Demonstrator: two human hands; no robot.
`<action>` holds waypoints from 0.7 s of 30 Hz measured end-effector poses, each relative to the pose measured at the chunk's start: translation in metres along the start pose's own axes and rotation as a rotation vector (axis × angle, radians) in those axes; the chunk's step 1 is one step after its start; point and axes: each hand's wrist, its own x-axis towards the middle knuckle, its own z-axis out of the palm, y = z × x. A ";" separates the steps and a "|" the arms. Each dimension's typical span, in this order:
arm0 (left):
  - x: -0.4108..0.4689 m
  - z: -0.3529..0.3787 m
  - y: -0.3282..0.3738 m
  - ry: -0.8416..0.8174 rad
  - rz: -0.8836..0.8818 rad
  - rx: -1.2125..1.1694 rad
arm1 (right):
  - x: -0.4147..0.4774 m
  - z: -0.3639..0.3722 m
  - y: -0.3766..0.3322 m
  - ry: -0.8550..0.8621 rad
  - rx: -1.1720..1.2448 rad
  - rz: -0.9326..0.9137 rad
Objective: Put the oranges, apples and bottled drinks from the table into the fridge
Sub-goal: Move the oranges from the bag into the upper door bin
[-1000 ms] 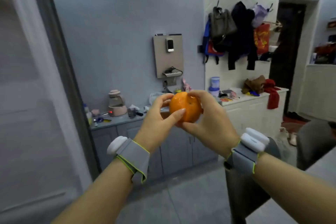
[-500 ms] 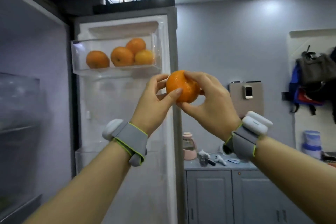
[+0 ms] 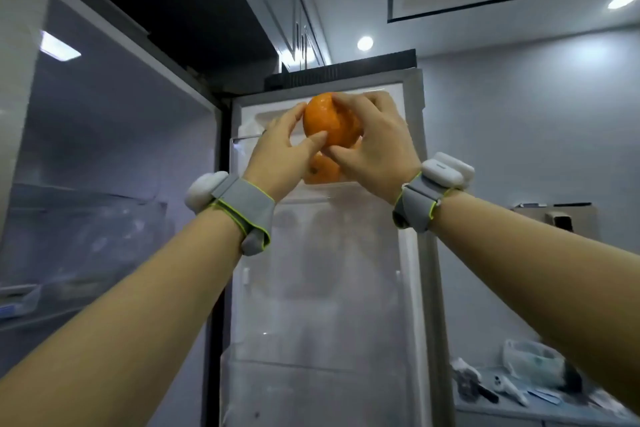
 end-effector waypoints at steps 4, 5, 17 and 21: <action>0.021 -0.011 -0.016 0.012 -0.005 0.056 | 0.031 0.026 -0.001 0.013 -0.050 0.013; 0.025 -0.013 -0.019 0.011 0.000 0.063 | 0.038 0.032 -0.001 0.025 -0.060 0.012; 0.083 -0.035 -0.053 -0.081 -0.132 0.244 | 0.103 0.091 0.006 -0.062 -0.244 0.091; 0.074 -0.026 -0.060 -0.141 -0.189 0.333 | 0.105 0.096 0.012 -0.149 -0.388 0.068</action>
